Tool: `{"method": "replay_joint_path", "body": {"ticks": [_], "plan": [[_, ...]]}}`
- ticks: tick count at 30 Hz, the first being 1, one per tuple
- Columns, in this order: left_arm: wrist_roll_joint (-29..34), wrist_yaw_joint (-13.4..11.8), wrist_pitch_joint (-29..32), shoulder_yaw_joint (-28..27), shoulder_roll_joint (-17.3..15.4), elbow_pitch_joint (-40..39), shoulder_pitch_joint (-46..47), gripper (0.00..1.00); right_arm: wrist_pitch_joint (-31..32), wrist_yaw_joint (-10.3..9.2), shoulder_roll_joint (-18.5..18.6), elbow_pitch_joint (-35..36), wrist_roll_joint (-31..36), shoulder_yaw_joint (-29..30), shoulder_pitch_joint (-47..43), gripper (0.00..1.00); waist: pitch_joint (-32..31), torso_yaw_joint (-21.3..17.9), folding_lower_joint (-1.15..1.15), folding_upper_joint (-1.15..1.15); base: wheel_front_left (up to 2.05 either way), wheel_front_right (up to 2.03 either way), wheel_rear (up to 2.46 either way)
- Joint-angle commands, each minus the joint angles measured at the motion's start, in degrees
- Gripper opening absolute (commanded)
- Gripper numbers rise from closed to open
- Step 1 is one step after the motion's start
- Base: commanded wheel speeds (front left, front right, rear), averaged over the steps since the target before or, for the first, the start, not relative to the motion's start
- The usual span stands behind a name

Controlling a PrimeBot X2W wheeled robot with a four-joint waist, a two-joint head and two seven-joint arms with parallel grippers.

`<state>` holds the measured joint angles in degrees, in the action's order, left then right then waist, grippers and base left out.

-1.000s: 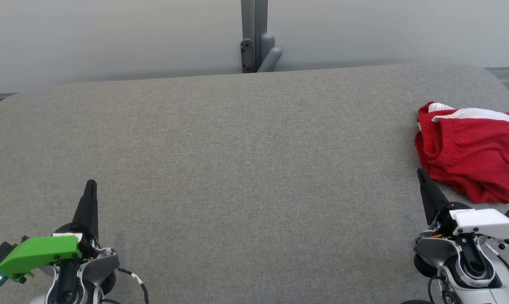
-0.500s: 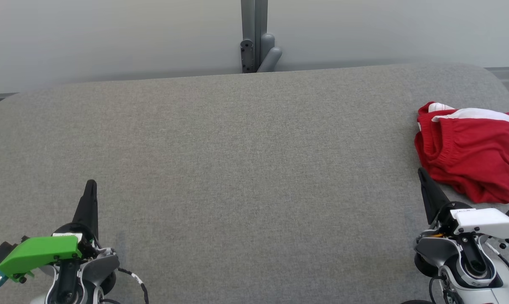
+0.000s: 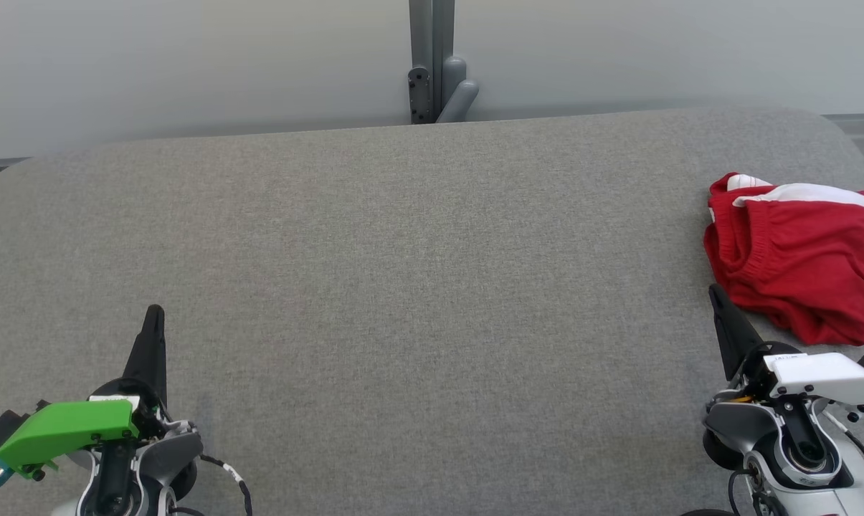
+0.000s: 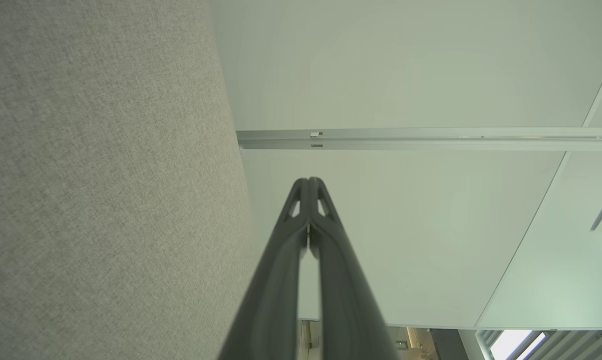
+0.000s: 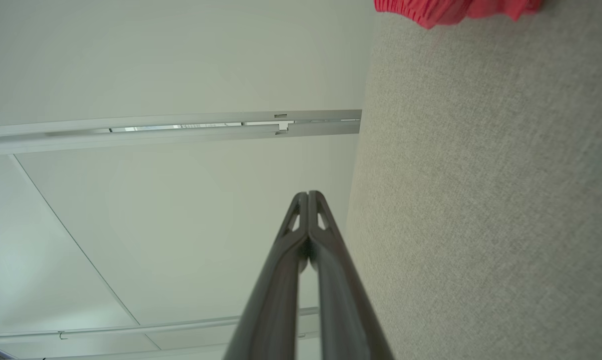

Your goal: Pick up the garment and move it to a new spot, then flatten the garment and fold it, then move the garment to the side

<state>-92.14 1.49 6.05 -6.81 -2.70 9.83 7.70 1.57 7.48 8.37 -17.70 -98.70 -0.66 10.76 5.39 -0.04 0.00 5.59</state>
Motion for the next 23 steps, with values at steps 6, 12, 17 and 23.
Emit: {"method": "replay_joint_path", "body": {"ticks": [6,12,17,23], "plan": [[0.0,0.0,0.3,0.0,-0.3,0.0,0.6,0.00,-0.8,0.02,0.8,0.4,-1.0,-0.7,-0.7,0.00,0.0,0.0,0.00,0.00,0.00,0.00,0.00],[0.0,0.0,0.3,0.0,-0.3,-0.1,0.6,0.00,-1.3,0.02,1.3,0.5,-1.7,-1.4,-0.7,0.00,0.0,0.0,0.00,0.00,0.00,0.00,0.00],[0.0,0.0,0.3,0.0,-0.3,-0.1,0.6,0.00,-1.7,0.02,1.7,0.6,-2.1,-1.9,-0.7,0.00,0.0,0.0,0.00,0.00,0.00,0.00,0.00],[0.0,0.0,0.3,0.0,-0.3,-0.1,0.6,0.00,-2.2,0.02,2.2,0.7,-2.6,-2.6,-0.8,0.00,0.0,0.0,0.00,0.00,0.00,0.00,0.00]]}}
